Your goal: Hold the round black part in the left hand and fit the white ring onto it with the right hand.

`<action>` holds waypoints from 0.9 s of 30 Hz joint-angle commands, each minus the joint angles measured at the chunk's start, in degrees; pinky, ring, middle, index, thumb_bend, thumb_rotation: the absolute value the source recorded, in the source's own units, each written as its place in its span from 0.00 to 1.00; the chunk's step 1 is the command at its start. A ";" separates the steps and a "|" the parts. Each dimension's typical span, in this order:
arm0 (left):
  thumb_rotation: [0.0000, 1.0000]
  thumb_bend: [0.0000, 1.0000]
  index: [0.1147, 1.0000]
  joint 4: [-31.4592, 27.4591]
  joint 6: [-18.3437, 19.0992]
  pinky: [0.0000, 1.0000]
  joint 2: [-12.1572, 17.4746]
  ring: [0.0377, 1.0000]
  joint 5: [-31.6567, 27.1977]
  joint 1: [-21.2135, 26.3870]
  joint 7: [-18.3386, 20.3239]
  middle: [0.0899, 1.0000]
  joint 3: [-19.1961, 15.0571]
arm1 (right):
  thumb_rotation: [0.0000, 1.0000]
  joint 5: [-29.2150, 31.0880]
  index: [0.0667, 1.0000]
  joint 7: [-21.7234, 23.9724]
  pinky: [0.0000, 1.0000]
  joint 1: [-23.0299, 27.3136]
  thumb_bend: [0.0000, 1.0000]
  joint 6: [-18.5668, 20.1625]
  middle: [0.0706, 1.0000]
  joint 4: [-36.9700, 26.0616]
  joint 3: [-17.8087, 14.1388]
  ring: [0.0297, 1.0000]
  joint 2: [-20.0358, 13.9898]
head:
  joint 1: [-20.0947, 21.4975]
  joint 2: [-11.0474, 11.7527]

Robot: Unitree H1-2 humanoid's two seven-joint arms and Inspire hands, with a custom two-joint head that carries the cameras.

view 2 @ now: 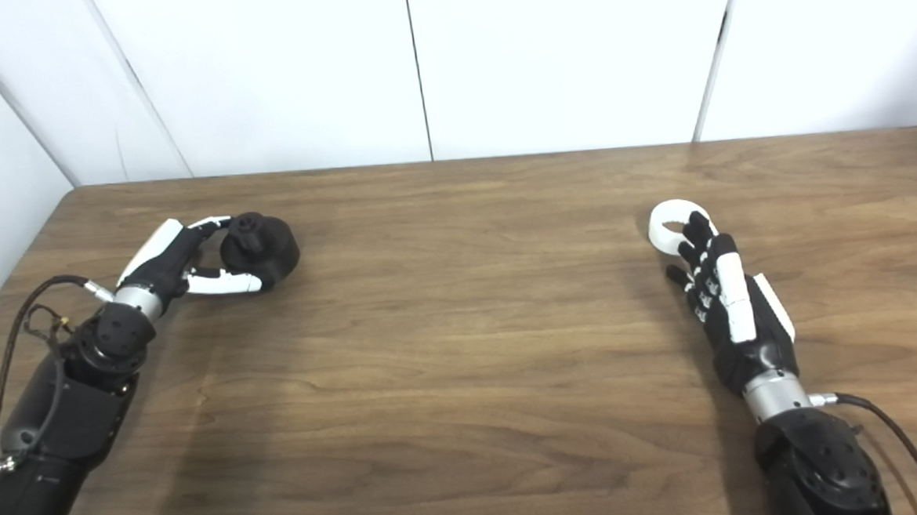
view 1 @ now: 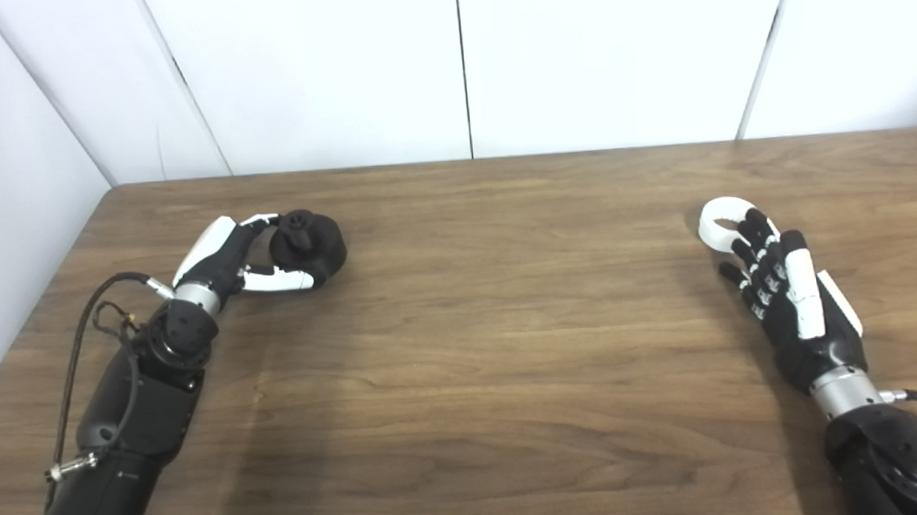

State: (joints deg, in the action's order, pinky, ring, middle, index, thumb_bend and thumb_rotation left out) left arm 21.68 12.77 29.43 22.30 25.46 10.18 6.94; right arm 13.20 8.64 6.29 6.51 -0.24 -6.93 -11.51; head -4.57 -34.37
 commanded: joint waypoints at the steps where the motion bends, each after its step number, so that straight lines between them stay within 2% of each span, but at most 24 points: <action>1: 0.34 0.95 0.79 -0.95 -1.97 0.97 1.74 1.00 1.09 3.15 -1.38 0.96 -0.12 | 1.00 0.24 1.00 0.29 1.00 0.97 0.60 -0.34 1.00 -2.03 -0.41 1.00 -0.74 | -0.02 -0.03; 9: 0.30 0.92 0.71 -1.17 -1.33 0.98 1.50 1.00 1.82 2.93 -1.88 0.96 0.09 | 1.00 0.53 1.00 0.34 1.00 0.98 0.60 -0.08 1.00 -2.29 -0.65 1.00 -0.79 | -0.12 -0.06; 16: 0.25 0.87 0.68 -1.26 -1.25 0.96 1.00 1.00 1.98 2.65 -3.21 0.95 -0.21 | 1.00 0.37 1.00 0.65 1.00 0.92 0.60 -0.18 1.00 -2.26 -0.49 1.00 -0.93 | -0.11 0.00; 22: 0.21 0.82 0.66 -1.12 -2.11 0.94 0.44 0.98 1.86 2.25 -5.14 0.93 -0.46 | 1.00 0.20 1.00 0.74 1.00 0.95 0.61 -0.05 1.00 -2.27 -0.36 1.00 -1.04 | 0.01 -0.03; 27: 0.22 0.82 0.64 -1.61 -3.26 0.93 0.07 0.98 1.41 1.62 -5.50 0.92 -0.58 | 1.00 0.10 1.00 0.82 1.00 0.99 0.61 0.02 1.00 -2.28 -0.31 1.00 -1.10 | -0.08 -0.25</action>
State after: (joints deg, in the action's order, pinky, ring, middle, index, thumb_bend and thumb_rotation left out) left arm 21.68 11.16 28.68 23.40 25.27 6.17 7.13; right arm 13.18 8.92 6.18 7.13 -0.75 -7.02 -11.63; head -4.57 -34.54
